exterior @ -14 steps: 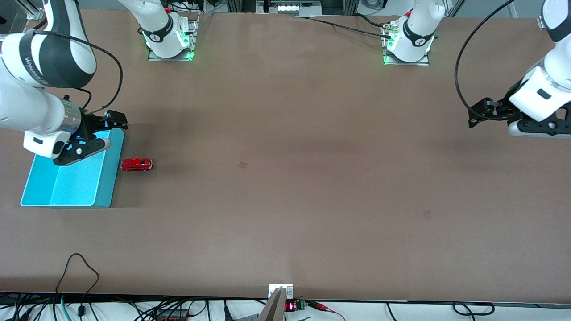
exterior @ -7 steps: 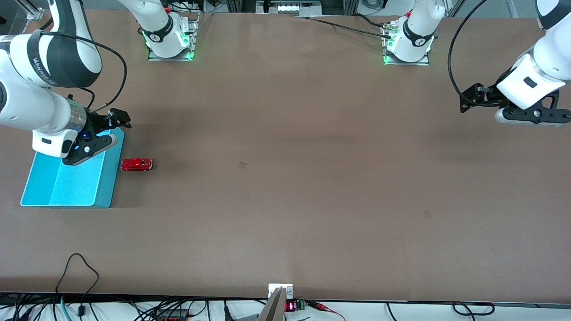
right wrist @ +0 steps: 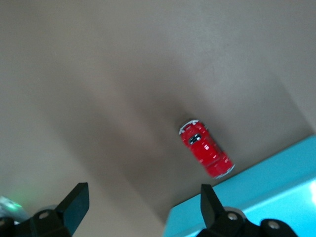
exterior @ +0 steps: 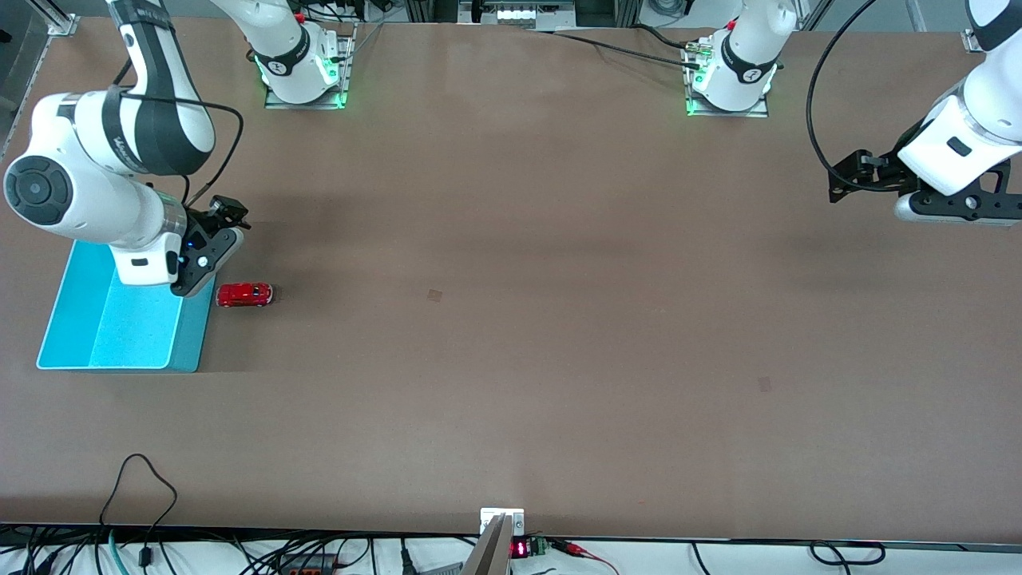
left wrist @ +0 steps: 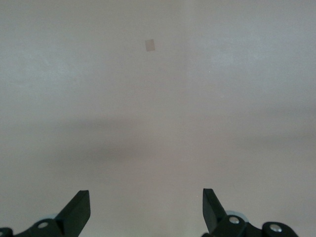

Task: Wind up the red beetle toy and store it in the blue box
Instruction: 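Lower the right gripper to the car while the left gripper returns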

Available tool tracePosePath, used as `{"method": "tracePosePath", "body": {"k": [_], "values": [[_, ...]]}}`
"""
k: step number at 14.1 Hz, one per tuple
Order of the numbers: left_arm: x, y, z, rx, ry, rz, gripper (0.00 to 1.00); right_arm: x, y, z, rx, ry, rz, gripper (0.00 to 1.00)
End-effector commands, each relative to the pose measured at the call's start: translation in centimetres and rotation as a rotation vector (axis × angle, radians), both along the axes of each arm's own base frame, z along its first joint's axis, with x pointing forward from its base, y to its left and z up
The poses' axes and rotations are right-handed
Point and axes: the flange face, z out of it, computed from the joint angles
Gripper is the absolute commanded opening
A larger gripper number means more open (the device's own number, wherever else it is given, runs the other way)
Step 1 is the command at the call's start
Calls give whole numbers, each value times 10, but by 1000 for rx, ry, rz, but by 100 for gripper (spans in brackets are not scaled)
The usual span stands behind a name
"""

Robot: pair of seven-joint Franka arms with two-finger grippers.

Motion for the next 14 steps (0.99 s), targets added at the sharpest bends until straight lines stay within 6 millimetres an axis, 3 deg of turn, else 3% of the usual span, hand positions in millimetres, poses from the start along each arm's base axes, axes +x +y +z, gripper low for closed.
{"method": "tracePosePath", "body": {"k": [1,4,7,11,14], "values": [[4,0,6,-18,-2,10,100,-5,-20,-32,44,-35,213,100],[3,-1,7,-18,3,7,100,-6,-30,-66,59,-70,326,100],[3,-3,7,-18,4,3,100,-21,-43,-100,12,-154,408,100],[3,-6,12,-19,-8,-1,100,-22,-45,-121,2,-191,462,100],[4,-11,12,-19,-11,-10,100,-21,-58,-134,8,-206,524,100]]}}
